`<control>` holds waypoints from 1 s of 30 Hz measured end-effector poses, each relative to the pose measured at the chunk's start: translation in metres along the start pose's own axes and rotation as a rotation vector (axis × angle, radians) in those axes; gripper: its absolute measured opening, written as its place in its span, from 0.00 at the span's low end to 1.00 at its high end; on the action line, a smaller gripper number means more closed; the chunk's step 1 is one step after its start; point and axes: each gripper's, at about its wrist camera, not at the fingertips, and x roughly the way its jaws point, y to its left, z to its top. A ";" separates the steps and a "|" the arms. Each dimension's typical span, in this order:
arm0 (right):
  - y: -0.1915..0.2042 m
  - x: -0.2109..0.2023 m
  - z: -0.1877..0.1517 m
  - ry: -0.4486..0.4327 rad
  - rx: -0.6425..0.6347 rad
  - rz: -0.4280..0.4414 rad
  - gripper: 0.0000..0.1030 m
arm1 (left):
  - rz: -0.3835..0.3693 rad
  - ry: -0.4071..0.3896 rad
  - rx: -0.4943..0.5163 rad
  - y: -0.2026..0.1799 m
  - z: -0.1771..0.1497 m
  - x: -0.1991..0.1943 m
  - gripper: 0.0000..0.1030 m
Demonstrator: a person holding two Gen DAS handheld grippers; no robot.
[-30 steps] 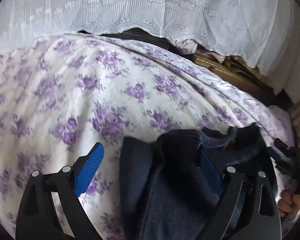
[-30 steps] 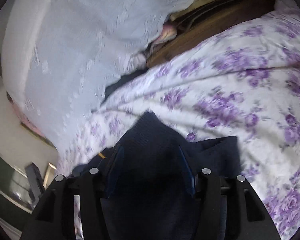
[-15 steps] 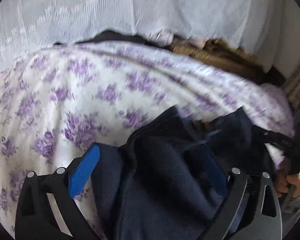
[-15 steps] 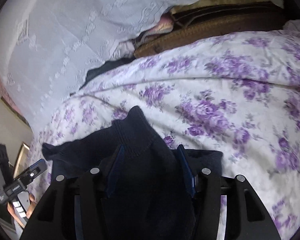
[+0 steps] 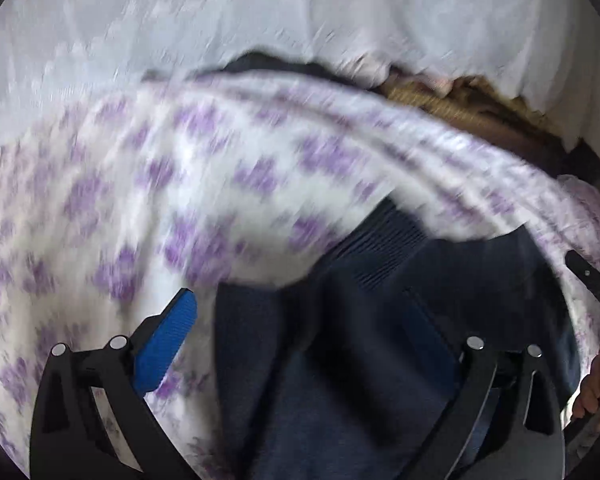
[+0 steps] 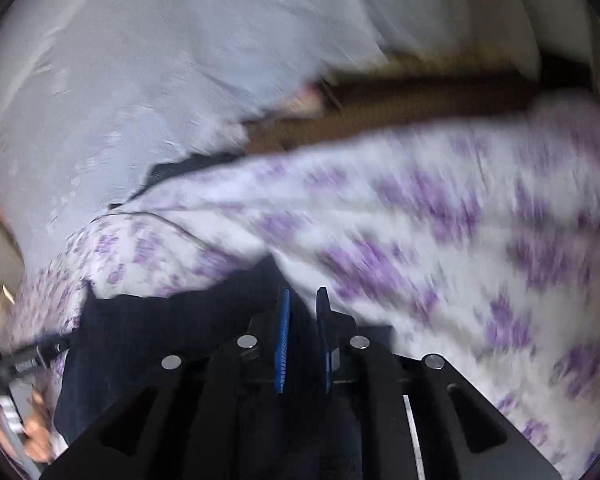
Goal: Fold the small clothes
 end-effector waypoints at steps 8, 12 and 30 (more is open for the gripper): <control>0.012 0.089 -0.001 0.203 -0.011 -0.003 0.13 | 0.028 0.247 -0.071 0.006 0.025 0.100 0.96; -0.002 0.062 0.001 0.110 0.052 0.025 0.16 | -0.017 0.212 -0.119 0.020 0.026 0.086 0.95; 0.028 -0.042 -0.069 0.065 -0.102 0.015 0.40 | 0.050 0.035 0.032 0.028 -0.052 -0.027 0.96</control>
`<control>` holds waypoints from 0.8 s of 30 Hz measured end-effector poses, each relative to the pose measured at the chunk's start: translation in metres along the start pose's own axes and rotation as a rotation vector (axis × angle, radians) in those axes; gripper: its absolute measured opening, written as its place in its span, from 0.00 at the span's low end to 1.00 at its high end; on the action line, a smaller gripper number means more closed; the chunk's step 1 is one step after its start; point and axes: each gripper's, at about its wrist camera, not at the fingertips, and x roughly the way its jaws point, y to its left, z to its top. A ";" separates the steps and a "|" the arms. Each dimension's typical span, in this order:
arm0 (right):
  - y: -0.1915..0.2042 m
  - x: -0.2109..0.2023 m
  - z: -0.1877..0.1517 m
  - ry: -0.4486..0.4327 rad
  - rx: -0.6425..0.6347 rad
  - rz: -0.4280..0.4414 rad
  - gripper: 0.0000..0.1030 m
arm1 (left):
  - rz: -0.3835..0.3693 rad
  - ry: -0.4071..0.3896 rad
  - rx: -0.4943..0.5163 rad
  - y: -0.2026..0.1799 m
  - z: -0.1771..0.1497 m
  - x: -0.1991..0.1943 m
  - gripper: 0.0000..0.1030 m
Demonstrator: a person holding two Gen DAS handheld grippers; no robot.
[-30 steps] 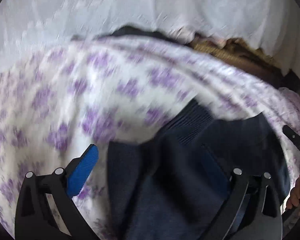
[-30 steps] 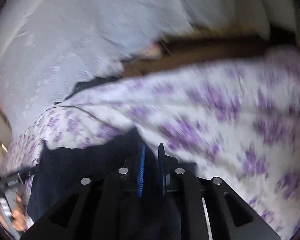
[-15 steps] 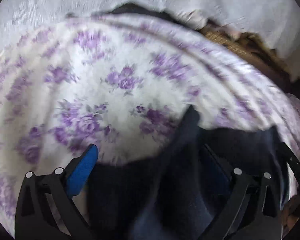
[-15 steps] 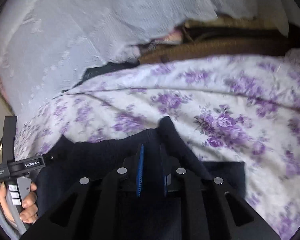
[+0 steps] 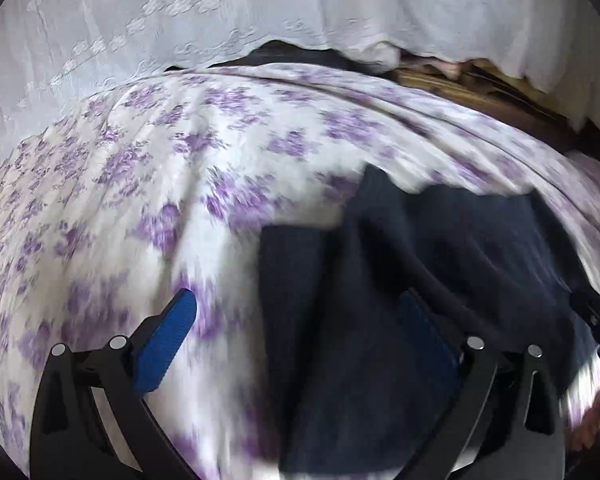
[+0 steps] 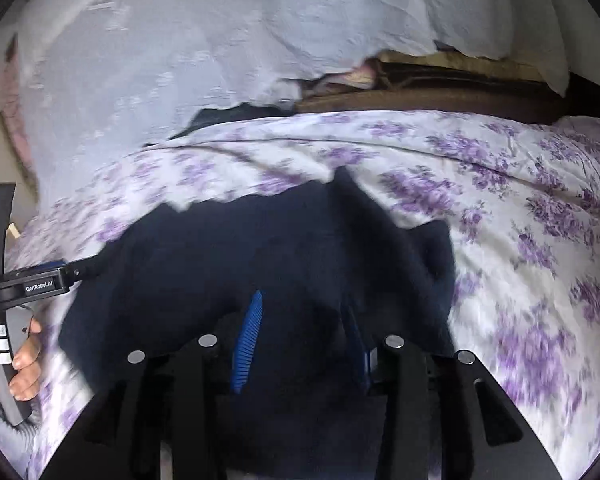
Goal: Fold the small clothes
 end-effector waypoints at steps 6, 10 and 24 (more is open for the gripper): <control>0.030 0.005 -0.036 0.106 -0.150 -0.056 0.51 | 0.049 0.055 0.106 -0.025 -0.059 0.004 0.96; 0.026 -0.014 -0.037 0.050 -0.077 -0.057 0.51 | 0.063 0.024 0.039 -0.023 -0.063 -0.019 0.96; 0.057 -0.012 -0.029 0.026 -0.103 -0.005 0.59 | 0.099 -0.050 0.074 -0.061 -0.053 -0.027 0.96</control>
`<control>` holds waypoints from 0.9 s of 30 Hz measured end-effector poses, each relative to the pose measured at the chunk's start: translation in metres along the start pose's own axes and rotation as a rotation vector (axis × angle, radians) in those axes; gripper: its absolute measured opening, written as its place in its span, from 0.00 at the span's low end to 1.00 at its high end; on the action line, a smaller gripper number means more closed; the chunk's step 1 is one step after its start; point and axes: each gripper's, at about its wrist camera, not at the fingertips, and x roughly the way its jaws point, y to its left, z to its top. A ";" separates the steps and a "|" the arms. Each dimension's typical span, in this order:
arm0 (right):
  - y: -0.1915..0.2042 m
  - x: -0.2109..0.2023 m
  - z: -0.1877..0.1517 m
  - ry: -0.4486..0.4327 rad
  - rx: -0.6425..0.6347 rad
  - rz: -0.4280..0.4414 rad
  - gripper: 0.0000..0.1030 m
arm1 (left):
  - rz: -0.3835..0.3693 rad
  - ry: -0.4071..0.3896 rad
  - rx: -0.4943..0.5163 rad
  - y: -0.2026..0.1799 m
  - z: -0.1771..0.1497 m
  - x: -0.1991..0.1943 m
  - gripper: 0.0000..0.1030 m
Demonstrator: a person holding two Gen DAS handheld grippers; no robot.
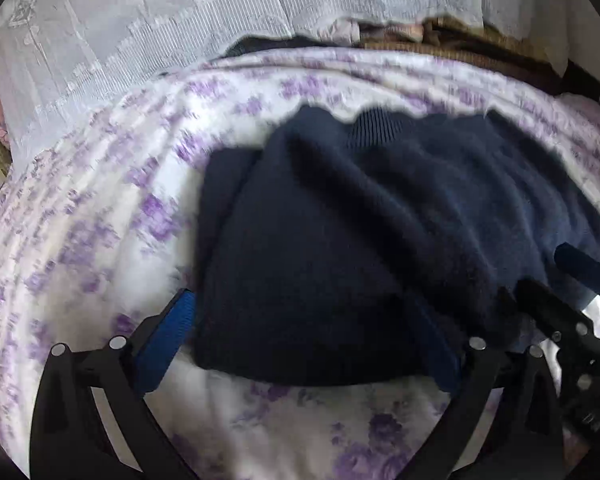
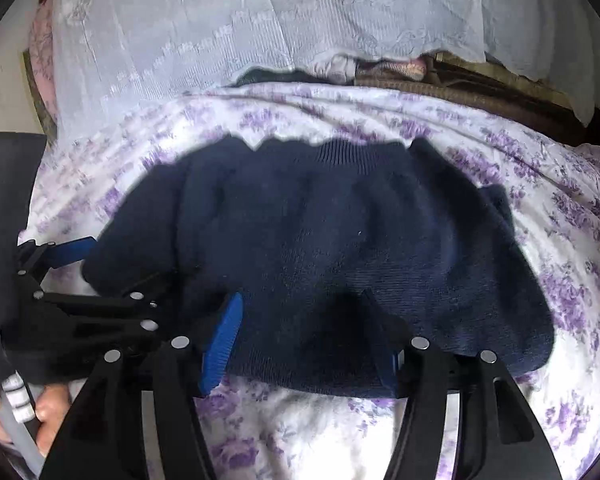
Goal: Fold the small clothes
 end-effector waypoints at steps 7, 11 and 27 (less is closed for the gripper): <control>-0.053 0.022 0.044 -0.013 0.184 -0.025 0.59 | 0.020 -0.012 -0.058 0.008 0.042 0.020 0.96; -0.078 0.064 0.028 0.044 0.240 -0.005 0.62 | -0.051 0.096 -0.132 0.020 0.036 0.073 0.96; -0.065 0.027 0.008 0.031 0.210 -0.011 0.68 | -0.037 -0.003 -0.003 -0.010 0.014 0.041 0.96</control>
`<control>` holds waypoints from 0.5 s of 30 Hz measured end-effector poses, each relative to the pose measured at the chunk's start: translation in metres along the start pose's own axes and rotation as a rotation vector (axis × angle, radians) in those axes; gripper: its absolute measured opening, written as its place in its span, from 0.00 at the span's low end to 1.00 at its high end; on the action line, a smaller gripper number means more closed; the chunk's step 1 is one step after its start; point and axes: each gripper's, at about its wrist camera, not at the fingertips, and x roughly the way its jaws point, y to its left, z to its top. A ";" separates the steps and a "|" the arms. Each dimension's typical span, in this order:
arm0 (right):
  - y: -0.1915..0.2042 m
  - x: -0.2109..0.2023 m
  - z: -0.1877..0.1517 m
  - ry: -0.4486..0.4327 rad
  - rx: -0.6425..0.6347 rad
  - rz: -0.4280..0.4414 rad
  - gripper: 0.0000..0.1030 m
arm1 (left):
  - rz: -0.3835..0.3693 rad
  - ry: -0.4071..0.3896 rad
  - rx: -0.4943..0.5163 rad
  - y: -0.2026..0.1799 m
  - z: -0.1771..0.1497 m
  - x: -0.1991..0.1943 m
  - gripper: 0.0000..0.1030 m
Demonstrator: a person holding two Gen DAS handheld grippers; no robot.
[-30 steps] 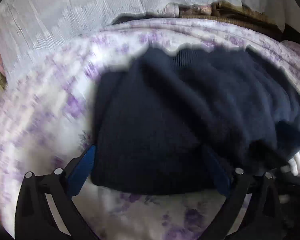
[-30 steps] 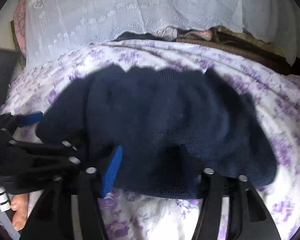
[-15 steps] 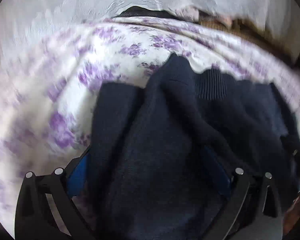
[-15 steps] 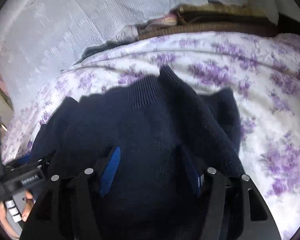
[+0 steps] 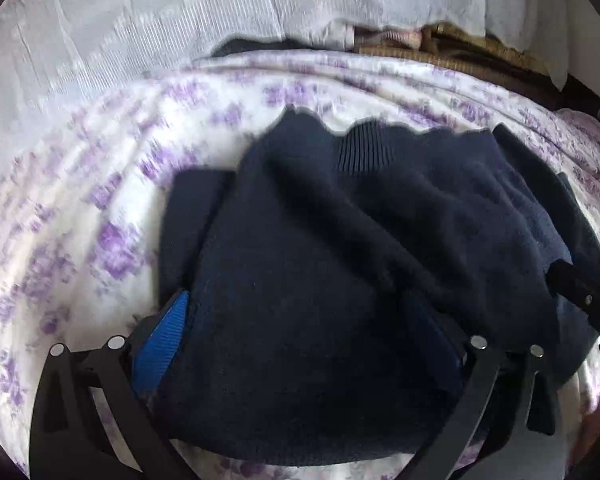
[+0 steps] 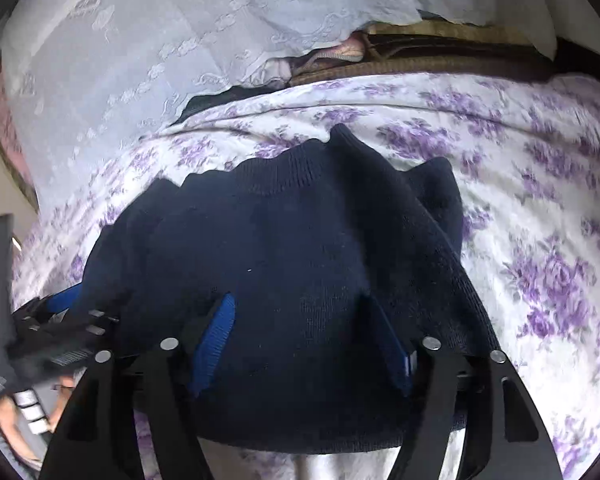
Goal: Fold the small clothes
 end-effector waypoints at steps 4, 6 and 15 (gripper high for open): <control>-0.011 -0.019 -0.006 -0.054 0.067 0.021 0.68 | 0.058 -0.059 0.044 -0.008 -0.006 -0.016 0.96; -0.023 -0.031 -0.010 -0.080 0.116 0.036 0.68 | 0.064 -0.090 0.063 -0.013 -0.008 -0.024 0.96; -0.041 -0.067 -0.041 -0.100 0.226 0.087 0.68 | 0.043 -0.136 0.098 -0.021 -0.011 -0.040 0.96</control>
